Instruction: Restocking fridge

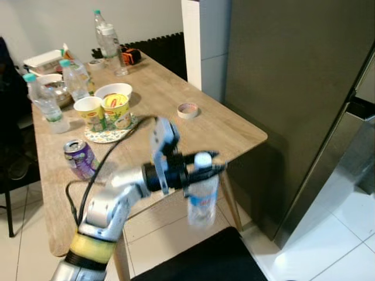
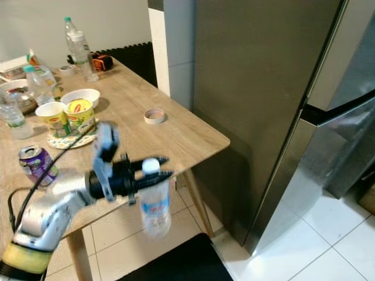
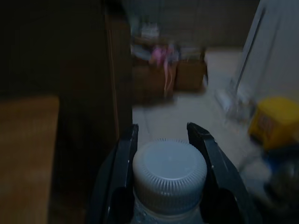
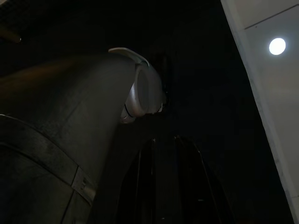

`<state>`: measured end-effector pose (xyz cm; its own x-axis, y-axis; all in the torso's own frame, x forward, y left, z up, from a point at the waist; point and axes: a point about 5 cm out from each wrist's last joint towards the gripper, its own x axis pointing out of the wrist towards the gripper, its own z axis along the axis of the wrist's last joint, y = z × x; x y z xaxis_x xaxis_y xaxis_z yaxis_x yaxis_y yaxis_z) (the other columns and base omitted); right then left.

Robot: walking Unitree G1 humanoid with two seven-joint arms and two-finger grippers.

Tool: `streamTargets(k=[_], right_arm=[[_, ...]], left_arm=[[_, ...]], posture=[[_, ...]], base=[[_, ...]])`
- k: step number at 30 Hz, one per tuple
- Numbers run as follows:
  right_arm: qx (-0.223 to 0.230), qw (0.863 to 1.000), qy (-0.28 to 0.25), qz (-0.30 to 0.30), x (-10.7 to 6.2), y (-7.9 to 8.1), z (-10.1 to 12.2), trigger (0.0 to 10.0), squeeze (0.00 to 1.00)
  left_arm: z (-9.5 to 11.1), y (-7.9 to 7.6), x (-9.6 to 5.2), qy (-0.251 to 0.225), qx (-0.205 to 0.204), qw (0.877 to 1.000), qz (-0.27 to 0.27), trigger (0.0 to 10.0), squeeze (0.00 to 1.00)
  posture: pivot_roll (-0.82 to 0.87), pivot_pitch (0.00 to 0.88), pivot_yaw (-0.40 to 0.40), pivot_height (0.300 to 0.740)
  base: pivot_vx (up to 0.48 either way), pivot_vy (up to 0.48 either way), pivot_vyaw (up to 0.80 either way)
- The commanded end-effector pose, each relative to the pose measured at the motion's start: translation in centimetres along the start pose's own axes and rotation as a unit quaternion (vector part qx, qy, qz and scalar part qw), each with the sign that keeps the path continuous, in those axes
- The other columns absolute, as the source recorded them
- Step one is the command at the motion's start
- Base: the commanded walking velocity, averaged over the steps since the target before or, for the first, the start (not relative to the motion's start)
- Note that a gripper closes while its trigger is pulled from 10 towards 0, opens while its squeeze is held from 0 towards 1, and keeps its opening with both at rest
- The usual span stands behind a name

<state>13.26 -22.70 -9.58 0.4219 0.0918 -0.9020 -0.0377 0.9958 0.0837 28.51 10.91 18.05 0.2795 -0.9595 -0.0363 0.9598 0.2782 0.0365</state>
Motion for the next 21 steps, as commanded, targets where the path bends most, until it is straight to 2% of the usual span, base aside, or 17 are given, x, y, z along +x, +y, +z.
streamTargets(k=[1, 6, 7, 8, 12, 14, 15, 17, 19, 21], right_arm=[[0.009, 1.000, 0.008, 0.001, 0.1, 0.4, -0.6, 10.0, 0.00], [0.008, 1.000, 0.008, 0.002, 0.1, 0.5, -0.6, 10.0, 0.00], [0.009, 1.000, 0.007, 0.003, 0.1, 0.6, -0.6, 10.0, 0.00], [0.009, 1.000, 0.006, 0.003, 0.1, 0.6, -0.5, 10.0, 0.00], [0.008, 1.000, 0.006, 0.002, 0.1, 0.5, -0.5, 10.0, 0.00], [0.008, 1.000, 0.007, 0.001, 0.1, 0.5, -0.5, 10.0, 0.00], [0.008, 1.000, 0.007, 0.001, 0.1, 0.5, -0.5, 10.0, 0.00], [0.007, 1.000, 0.007, 0.000, 0.1, 0.4, -0.5, 10.0, 0.00], [0.007, 1.000, 0.007, -0.001, 0.1, 0.4, -0.5, 10.0, 0.00], [0.006, 1.000, 0.007, -0.001, 0.1, 0.5, -0.5, 10.0, 0.00]], left_arm=[[-5.1, -0.5, -0.6, 0.107, 0.001, 0.993, 0.048, 10.0, 0.00], [-6.5, -0.7, -0.6, 0.126, 0.000, 0.990, 0.064, 10.0, 0.00], [-7.5, -0.9, -0.7, 0.147, 0.008, 0.986, 0.073, 10.0, 0.00], [-9.8, -1.0, -1.0, 0.196, 0.026, 0.975, 0.100, 10.0, 0.00], [-12.5, -1.8, -1.5, 0.253, 0.021, 0.962, 0.097, 10.0, 0.00], [-15.7, -2.5, -2.3, 0.314, 0.008, 0.944, 0.104, 10.0, 0.00], [-15.7, -2.5, -2.3, 0.314, 0.008, 0.944, 0.104, 10.0, 0.00], [-18.0, -3.3, -3.1, 0.355, -0.001, 0.928, 0.109, 10.0, 0.00], [-21.1, -4.8, -4.7, 0.416, -0.027, 0.899, 0.132, 10.0, 0.00], [-22.9, -6.0, -5.9, 0.452, -0.047, 0.878, 0.151, 10.0, 0.00]], posture=[[-0.06, 0.016, 0.051, 0.740], [-0.06, 0.011, 0.053, 0.740], [-0.06, 0.009, 0.052, 0.740], [-0.06, 0.010, 0.049, 0.740], [-0.06, 0.010, 0.049, 0.740], [-0.06, 0.009, 0.050, 0.740], [-0.06, 0.009, 0.050, 0.740], [-0.06, 0.009, 0.050, 0.740], [-0.07, 0.003, 0.051, 0.740], [-0.07, 0.003, 0.051, 0.740]], base=[[0.000, 0.000, 0.00], [0.000, 0.000, 0.00], [0.000, 0.000, 0.00], [0.000, 0.000, 0.00], [0.000, 0.000, 0.00], [0.000, 0.000, 0.00], [0.000, 0.000, 0.00], [0.000, 0.000, 0.00], [0.000, 0.000, 0.00], [0.000, 0.000, 0.00]])
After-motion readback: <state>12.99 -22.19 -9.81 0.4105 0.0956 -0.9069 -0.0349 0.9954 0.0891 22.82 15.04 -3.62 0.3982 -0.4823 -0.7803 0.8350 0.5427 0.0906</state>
